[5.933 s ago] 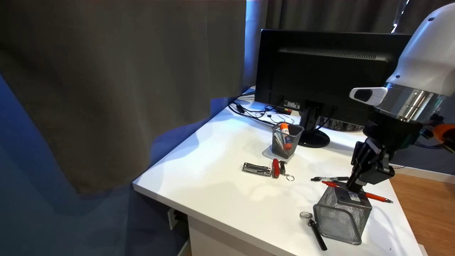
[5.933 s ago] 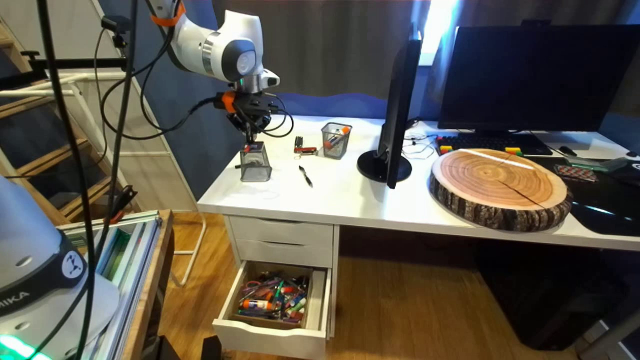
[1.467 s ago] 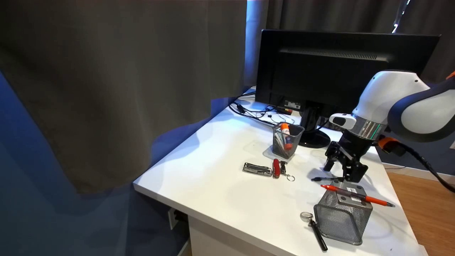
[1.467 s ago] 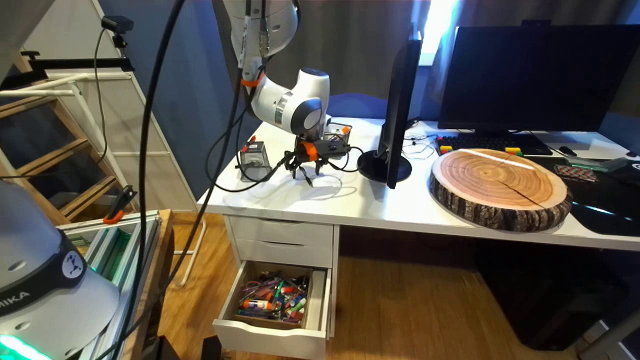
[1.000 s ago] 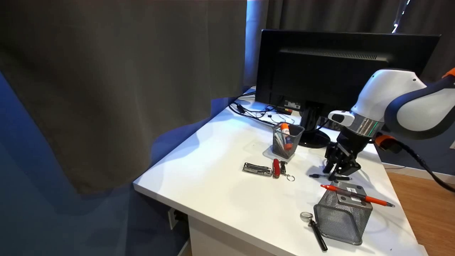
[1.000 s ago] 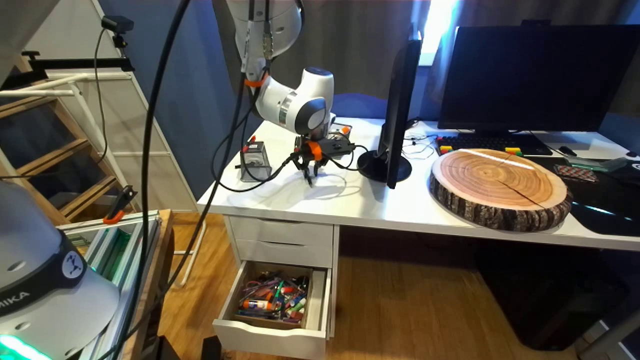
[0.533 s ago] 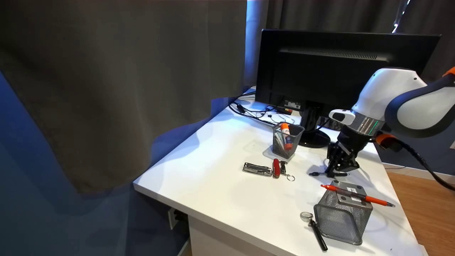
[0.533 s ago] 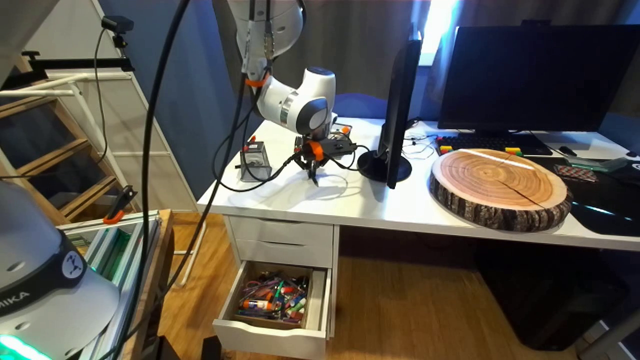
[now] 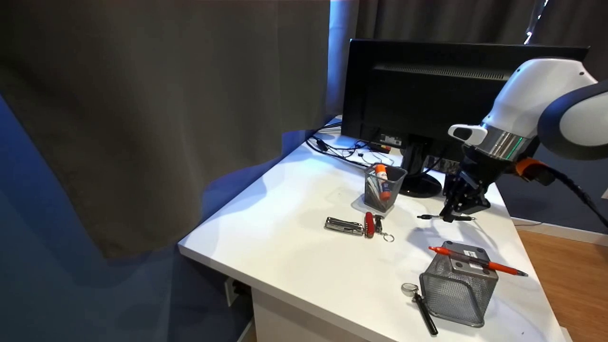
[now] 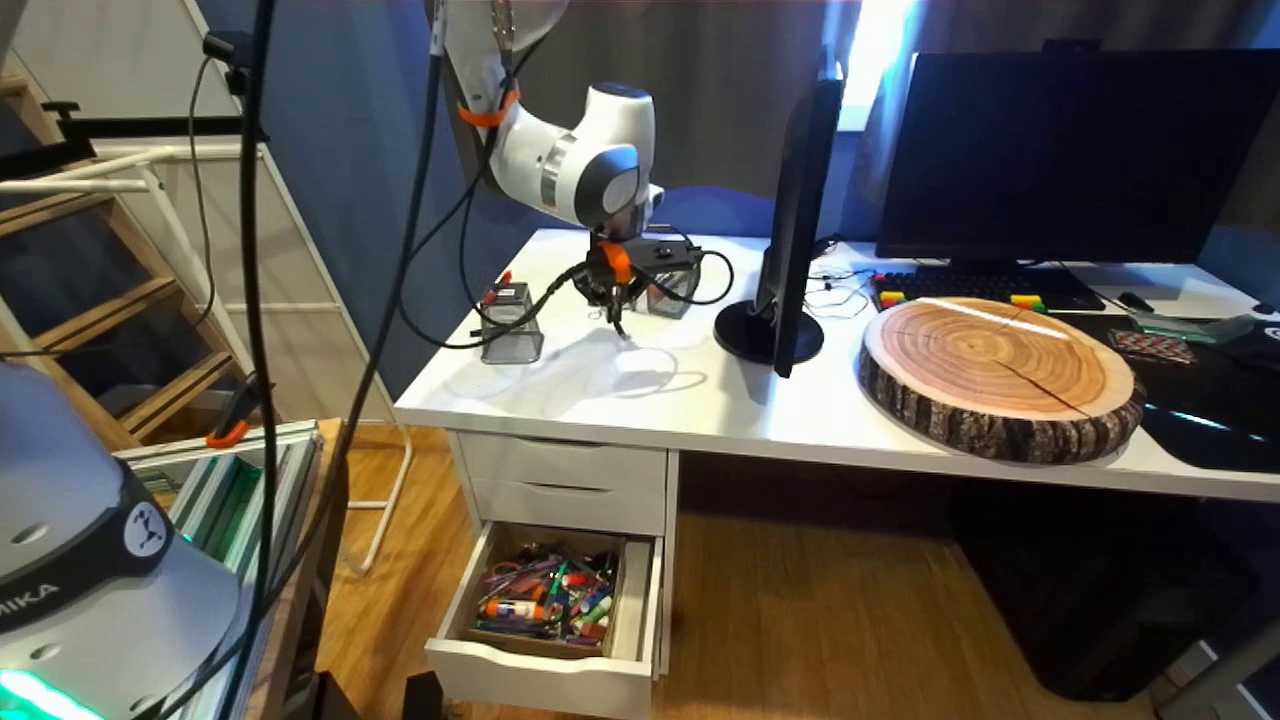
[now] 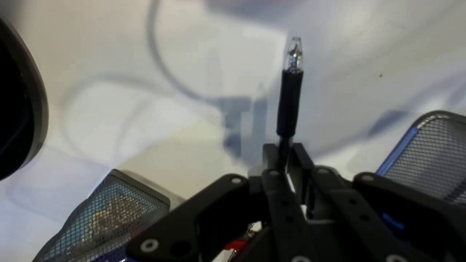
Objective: Put the red and black pens on the stationary holder to the left
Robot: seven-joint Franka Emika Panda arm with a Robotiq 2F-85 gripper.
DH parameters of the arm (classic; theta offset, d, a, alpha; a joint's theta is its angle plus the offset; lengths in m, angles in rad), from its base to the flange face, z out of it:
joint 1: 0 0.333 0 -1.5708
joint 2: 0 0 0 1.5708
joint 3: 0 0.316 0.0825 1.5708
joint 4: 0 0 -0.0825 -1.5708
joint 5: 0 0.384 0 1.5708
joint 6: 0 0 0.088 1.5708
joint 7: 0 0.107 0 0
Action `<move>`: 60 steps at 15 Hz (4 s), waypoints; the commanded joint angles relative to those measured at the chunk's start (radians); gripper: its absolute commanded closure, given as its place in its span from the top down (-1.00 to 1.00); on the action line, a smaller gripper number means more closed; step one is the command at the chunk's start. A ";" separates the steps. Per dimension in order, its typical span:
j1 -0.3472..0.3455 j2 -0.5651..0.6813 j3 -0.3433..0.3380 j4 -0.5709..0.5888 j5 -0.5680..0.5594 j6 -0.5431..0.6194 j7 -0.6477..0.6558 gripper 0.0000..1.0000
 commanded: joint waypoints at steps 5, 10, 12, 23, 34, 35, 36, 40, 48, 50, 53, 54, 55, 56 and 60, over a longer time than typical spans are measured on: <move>-0.156 -0.149 0.208 -0.173 0.203 -0.086 -0.050 -0.94; -0.251 -0.158 0.331 -0.222 0.325 -0.113 -0.109 -0.94; -0.258 -0.166 0.352 -0.237 0.343 -0.122 -0.099 -0.94; -0.214 -0.185 0.349 -0.266 0.336 -0.084 -0.003 -0.94; -0.186 -0.174 0.339 -0.258 0.327 -0.071 0.097 -0.94; -0.183 -0.172 0.337 -0.257 0.327 -0.068 0.107 -0.94; -0.183 -0.170 0.338 -0.255 0.326 -0.066 0.112 -0.94; -0.180 -0.166 0.331 -0.251 0.322 -0.068 0.140 -0.94; -0.172 -0.157 0.327 -0.242 0.315 -0.078 0.149 -0.94; -0.169 -0.156 0.327 -0.242 0.316 -0.078 0.149 -0.94; -0.166 -0.155 0.323 -0.241 0.315 -0.079 0.151 -0.94; -0.167 -0.155 0.323 -0.240 0.320 -0.082 0.155 -0.26; -0.166 -0.158 0.322 -0.241 0.317 -0.080 0.157 -0.24; -0.168 -0.159 0.322 -0.242 0.317 -0.077 0.157 -0.15; -0.169 -0.162 0.324 -0.241 0.316 -0.077 0.154 0.41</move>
